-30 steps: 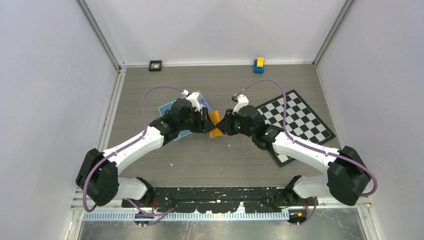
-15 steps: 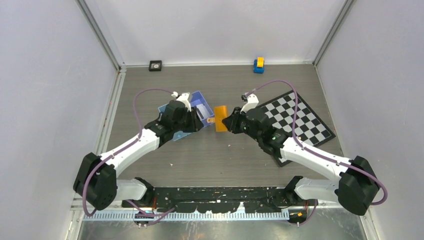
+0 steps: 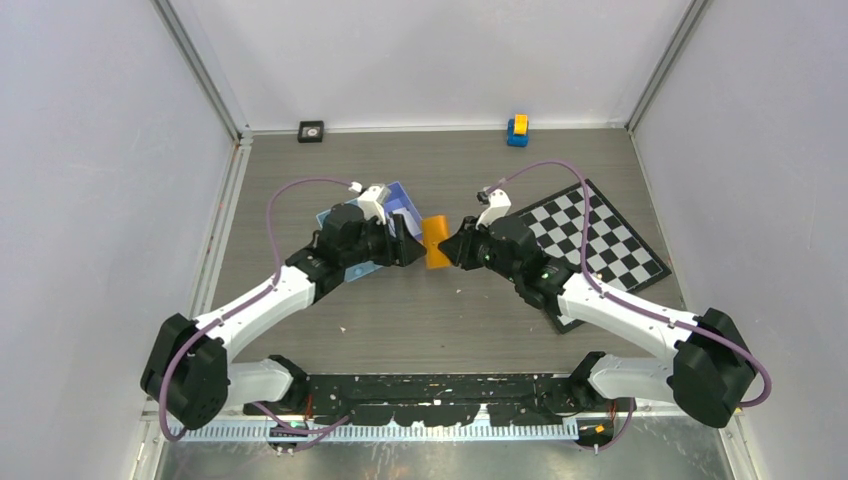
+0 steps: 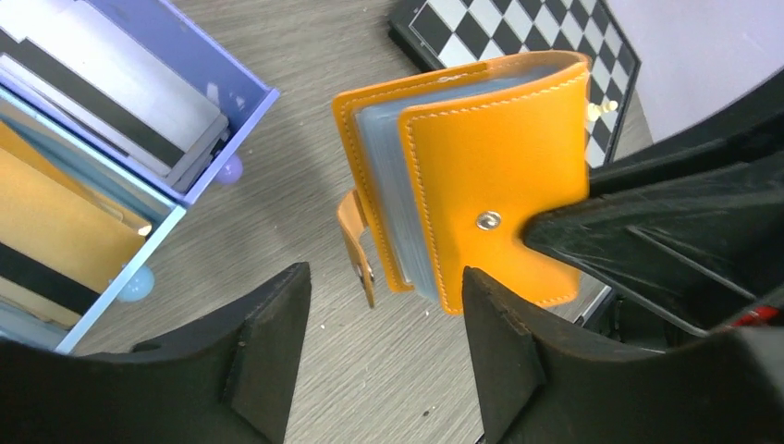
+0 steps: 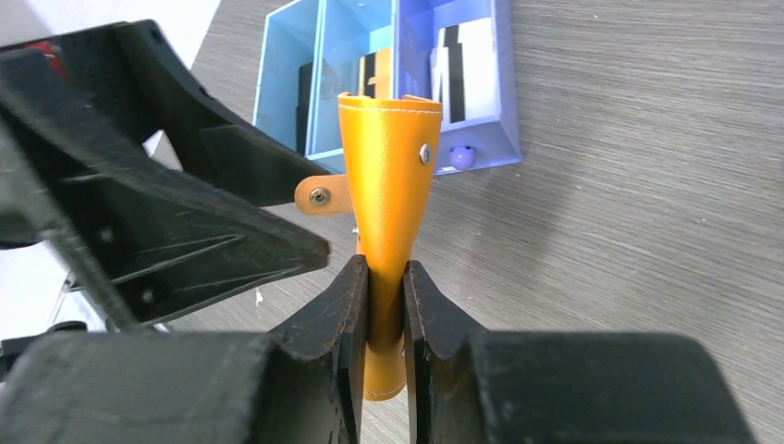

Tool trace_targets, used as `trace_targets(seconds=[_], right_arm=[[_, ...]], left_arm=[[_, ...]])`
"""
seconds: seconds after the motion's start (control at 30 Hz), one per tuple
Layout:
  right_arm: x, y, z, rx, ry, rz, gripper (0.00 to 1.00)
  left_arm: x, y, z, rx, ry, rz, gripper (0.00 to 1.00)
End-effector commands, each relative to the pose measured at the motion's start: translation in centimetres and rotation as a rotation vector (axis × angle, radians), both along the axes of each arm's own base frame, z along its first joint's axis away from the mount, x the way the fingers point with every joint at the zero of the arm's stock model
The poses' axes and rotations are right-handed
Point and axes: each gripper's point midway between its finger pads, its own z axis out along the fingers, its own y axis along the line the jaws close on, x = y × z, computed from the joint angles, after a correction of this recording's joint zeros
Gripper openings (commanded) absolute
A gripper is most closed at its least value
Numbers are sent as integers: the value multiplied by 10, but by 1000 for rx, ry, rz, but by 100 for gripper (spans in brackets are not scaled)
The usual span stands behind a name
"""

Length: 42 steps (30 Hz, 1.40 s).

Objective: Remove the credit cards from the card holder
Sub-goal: Open the card holder at the center of the board.

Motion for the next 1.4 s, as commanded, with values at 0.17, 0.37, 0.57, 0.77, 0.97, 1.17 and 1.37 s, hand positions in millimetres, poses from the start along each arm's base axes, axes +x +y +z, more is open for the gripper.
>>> trace_targets(seconds=[0.17,0.37,0.57,0.77,0.97,1.17,1.37], right_arm=[[-7,17,41,139,-89,79,1],[17,-7,24,34,-49,-112,41],[37,-30,-16,-146,50,-265,84],[35,-6,-35,-160,116,-167,90],[35,4,-51,-162,155,-136,90],[38,3,-65,-198,184,-152,89],[37,16,-76,-199,212,-98,73]], left_arm=[[19,11,-1,0,32,96,24],[17,19,12,-35,-22,109,0],[11,9,21,-82,-46,38,0],[14,-5,0,-62,58,-14,0],[23,3,-16,3,111,56,0],[35,39,-30,165,117,204,0],[46,61,-43,266,101,312,0]])
